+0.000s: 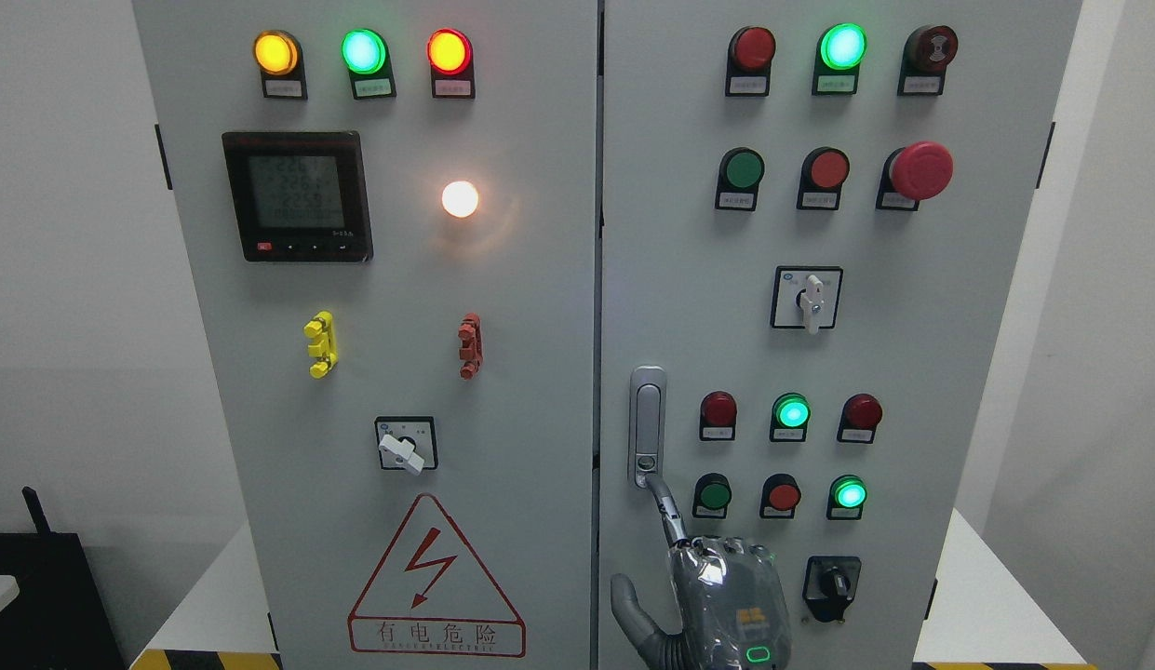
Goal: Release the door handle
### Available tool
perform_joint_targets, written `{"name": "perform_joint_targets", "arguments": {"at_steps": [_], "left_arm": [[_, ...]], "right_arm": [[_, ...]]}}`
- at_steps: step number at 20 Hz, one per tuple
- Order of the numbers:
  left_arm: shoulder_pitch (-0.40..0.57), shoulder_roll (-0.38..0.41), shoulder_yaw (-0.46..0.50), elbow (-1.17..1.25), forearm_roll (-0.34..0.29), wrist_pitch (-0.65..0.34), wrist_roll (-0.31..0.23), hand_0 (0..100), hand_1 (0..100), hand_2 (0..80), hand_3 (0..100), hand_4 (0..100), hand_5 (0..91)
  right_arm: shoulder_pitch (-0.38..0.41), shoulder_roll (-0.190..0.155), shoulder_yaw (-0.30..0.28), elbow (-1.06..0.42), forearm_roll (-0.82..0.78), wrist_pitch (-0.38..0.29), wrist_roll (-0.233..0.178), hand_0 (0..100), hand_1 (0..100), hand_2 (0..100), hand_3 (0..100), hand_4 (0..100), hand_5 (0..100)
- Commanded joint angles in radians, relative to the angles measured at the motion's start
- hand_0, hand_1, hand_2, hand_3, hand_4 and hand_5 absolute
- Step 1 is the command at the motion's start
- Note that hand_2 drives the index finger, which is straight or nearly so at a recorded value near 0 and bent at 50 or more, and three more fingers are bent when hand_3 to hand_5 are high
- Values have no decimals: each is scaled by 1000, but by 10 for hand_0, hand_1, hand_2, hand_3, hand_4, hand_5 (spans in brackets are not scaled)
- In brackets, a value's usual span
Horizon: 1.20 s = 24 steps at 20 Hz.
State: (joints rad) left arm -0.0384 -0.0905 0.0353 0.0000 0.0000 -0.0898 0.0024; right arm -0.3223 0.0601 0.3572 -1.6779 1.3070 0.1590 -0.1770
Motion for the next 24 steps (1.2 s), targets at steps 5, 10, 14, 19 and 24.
{"name": "perform_joint_targets", "arguments": {"at_steps": [5, 10, 14, 19, 24], "left_arm": [[0, 0, 0, -9, -28, -1, 1, 120, 389, 0, 0, 0, 0], [0, 0, 0, -9, -28, -1, 1, 120, 389, 0, 0, 0, 0], [0, 0, 0, -9, -28, -1, 1, 120, 389, 0, 0, 0, 0], [0, 0, 0, -9, -28, -1, 1, 120, 389, 0, 0, 0, 0], [0, 0, 0, -9, -28, -1, 1, 120, 389, 0, 0, 0, 0]], "right_arm": [[6, 1, 2, 0, 0, 0, 7, 397, 412, 47, 1000, 1000, 1000], [6, 0, 2, -2, 0, 0, 8, 396, 412, 54, 1000, 1000, 1000], [6, 1, 3, -2, 2, 0, 8, 395, 412, 60, 1000, 1000, 1000], [6, 0, 2, -2, 2, 0, 11, 395, 412, 67, 1000, 1000, 1000], [6, 1, 2, -2, 3, 2, 19, 394, 411, 72, 1000, 1000, 1000]]}}
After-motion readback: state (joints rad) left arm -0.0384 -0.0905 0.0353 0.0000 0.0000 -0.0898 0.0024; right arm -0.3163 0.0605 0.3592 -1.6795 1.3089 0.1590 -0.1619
